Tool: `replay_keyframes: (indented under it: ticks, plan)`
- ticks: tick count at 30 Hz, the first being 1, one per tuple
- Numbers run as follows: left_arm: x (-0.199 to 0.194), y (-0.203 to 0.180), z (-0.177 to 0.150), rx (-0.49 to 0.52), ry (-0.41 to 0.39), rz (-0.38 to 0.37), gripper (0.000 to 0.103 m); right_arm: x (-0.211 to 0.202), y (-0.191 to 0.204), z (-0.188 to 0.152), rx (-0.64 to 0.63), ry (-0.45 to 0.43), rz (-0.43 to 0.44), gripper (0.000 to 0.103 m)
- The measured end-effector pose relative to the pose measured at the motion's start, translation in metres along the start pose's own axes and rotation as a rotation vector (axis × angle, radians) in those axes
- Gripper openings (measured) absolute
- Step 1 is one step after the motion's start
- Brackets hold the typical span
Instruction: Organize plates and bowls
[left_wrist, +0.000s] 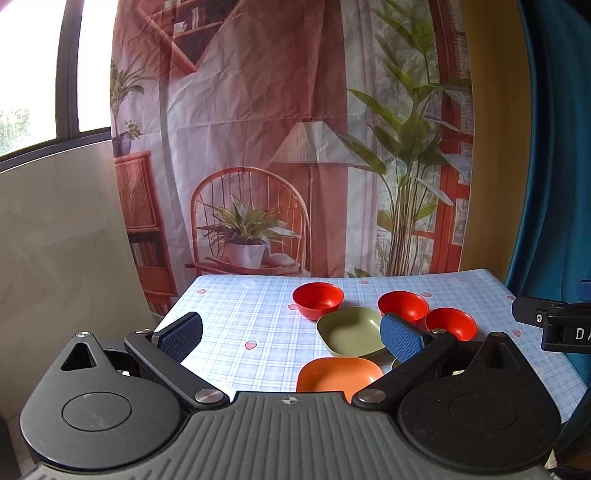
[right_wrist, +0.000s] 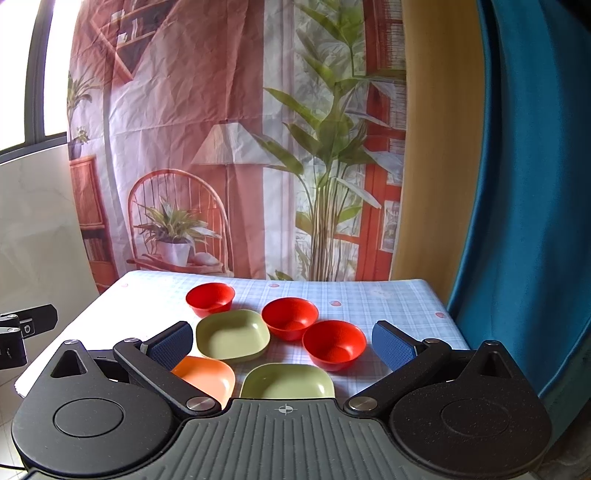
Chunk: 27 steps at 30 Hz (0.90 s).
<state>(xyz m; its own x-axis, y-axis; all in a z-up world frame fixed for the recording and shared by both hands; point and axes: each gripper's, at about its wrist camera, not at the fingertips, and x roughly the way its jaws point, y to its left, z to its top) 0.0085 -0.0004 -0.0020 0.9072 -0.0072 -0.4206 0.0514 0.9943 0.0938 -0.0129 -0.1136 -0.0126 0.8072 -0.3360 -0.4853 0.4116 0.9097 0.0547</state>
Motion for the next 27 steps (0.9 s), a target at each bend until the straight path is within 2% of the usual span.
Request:
replay_keyframes:
  ticks: [27]
  plan:
    - [-0.0002,0.0016,-0.0013,-0.005,0.000,-0.003,0.103,0.0016,-0.0008,-0.0005,0.000,0.013,-0.011,0.103]
